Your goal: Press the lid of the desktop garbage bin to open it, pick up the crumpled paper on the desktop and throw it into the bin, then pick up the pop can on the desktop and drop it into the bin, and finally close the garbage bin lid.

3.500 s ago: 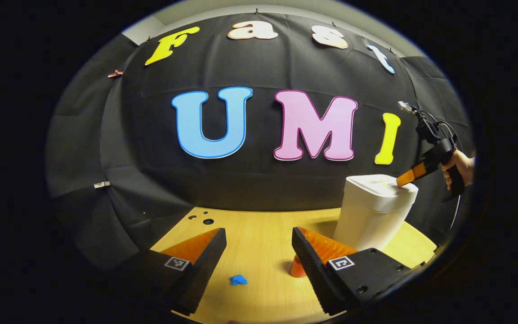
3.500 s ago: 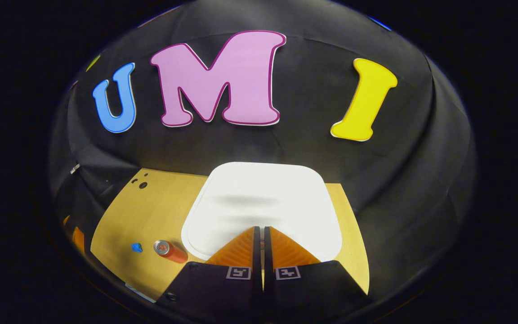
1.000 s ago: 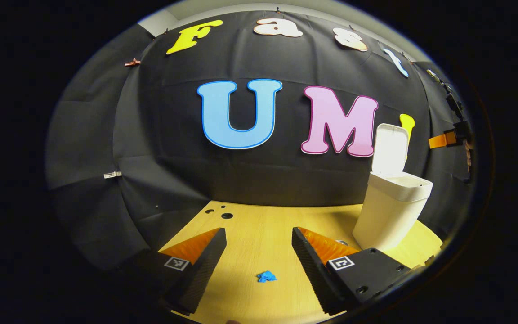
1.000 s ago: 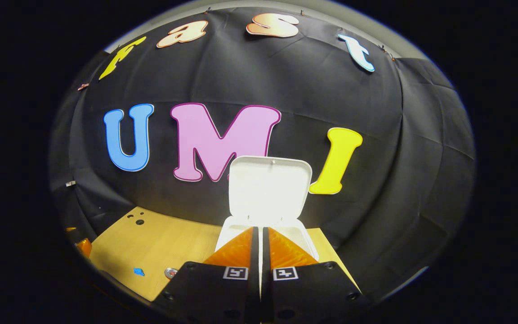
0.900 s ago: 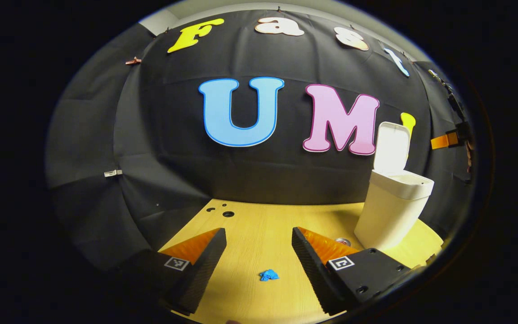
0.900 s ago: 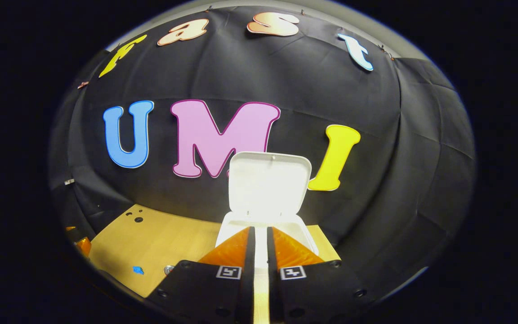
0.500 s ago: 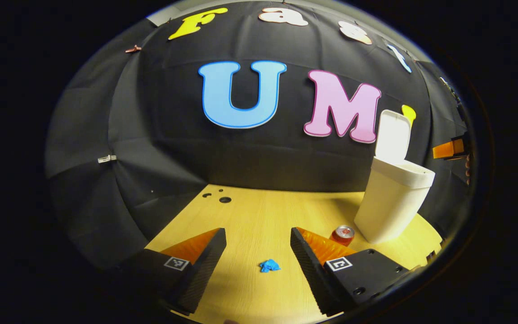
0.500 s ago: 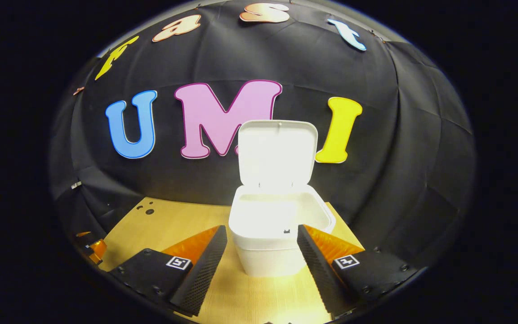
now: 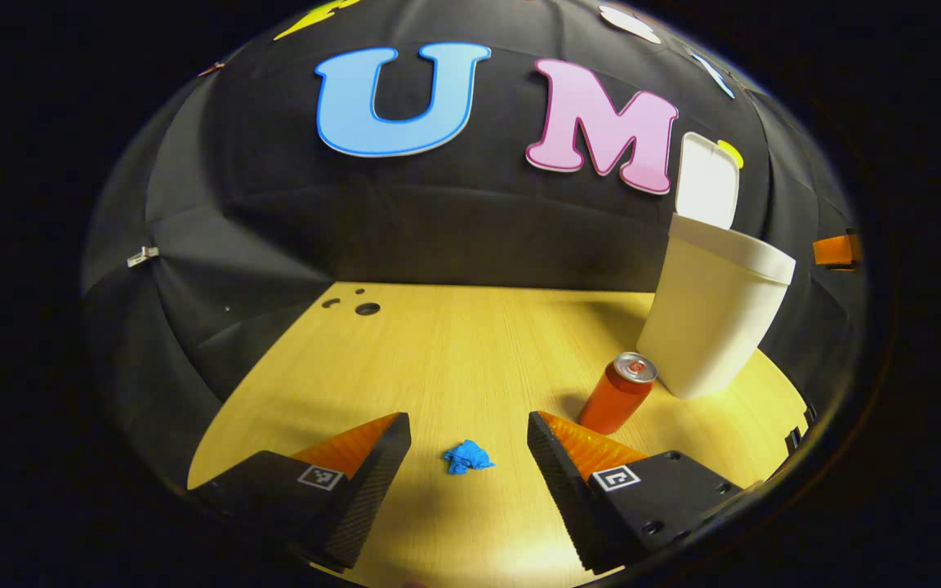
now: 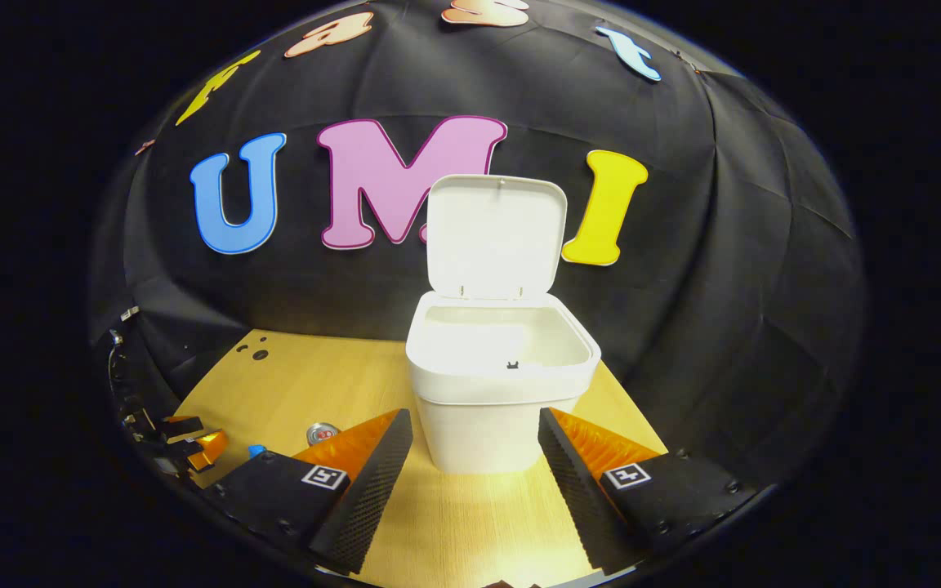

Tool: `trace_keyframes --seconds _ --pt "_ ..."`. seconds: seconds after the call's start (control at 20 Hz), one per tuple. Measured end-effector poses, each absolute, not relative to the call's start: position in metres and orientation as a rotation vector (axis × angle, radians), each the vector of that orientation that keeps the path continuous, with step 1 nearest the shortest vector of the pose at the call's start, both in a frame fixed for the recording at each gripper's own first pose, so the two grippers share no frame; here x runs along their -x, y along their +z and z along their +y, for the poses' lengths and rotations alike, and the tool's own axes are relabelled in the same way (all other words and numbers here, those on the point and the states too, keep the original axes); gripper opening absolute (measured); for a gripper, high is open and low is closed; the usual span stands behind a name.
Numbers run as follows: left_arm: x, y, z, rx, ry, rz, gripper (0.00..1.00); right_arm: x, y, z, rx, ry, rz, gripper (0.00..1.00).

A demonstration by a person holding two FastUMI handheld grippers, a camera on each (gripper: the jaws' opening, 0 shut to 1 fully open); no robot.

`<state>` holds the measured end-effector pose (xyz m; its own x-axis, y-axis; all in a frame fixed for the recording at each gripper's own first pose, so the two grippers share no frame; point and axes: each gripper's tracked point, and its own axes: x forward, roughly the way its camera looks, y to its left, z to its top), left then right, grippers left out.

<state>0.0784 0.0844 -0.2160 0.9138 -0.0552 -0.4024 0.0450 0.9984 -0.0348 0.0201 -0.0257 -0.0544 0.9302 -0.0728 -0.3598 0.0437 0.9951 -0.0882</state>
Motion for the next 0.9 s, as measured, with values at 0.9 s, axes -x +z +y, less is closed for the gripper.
trace_keyframes --seconds 0.9 --pt "-0.119 -0.330 0.066 -0.036 -0.001 0.651 0.90 -0.011 -0.117 -0.026 0.085 -0.010 0.510 0.98"
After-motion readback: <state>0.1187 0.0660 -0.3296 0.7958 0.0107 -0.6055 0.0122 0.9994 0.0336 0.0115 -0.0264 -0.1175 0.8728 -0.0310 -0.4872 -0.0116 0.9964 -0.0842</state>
